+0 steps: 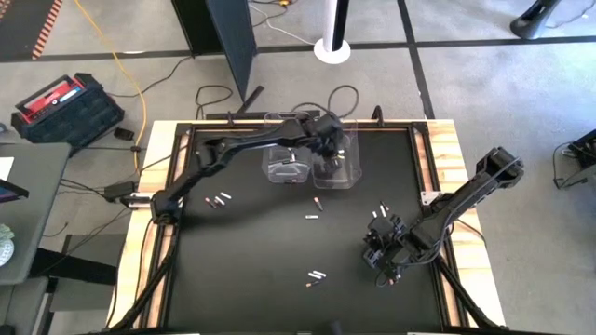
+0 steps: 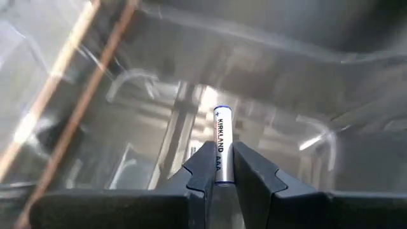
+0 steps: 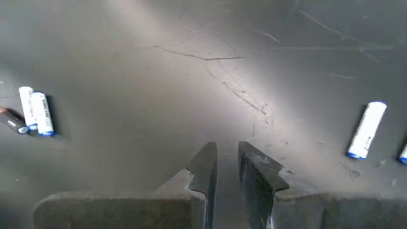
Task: Sort batteries
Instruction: Put the white battery into the right transparent bin
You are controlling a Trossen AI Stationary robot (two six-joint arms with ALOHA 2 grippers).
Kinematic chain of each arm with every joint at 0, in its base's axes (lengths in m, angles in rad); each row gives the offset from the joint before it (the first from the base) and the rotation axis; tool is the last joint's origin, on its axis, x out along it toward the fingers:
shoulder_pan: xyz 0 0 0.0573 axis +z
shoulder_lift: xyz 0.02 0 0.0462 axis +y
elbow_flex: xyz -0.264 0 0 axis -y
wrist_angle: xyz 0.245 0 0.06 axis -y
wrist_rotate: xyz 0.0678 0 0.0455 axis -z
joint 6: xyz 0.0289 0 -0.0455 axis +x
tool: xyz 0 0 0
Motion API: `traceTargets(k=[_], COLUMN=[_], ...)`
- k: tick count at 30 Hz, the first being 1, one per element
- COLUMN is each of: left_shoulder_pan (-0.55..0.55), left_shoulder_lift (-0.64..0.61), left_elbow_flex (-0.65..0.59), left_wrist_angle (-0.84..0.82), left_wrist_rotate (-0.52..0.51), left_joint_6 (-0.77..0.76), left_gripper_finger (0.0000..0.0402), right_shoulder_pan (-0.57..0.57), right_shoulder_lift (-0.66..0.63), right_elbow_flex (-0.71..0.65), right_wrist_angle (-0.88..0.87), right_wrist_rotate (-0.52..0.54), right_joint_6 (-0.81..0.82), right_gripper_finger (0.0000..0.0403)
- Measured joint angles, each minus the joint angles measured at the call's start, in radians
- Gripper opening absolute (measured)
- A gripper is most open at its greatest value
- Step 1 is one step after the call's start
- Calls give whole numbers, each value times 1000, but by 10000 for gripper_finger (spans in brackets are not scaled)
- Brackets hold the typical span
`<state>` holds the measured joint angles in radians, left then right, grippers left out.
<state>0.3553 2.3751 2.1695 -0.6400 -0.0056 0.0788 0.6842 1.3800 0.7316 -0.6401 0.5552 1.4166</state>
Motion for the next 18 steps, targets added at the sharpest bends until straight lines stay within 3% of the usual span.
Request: traceTargets(k=[6, 18], left_shoulder_pan=[0, -2], left_shoulder_lift=[122, 147], left_elbow_flex=[131, 142], left_wrist_angle=[-102, -110], left_wrist_rotate=[-1, 0], left_joint_6=[26, 37], left_gripper_finger=[47, 47], right_shoulder_pan=[1, 1], right_shoulder_lift=[0, 0], right_elbow_flex=[-23, -33], right_wrist_angle=[10, 8], right_wrist_rotate=[0, 0], right_joint_6=[74, 79], right_gripper_finger=[82, 82])
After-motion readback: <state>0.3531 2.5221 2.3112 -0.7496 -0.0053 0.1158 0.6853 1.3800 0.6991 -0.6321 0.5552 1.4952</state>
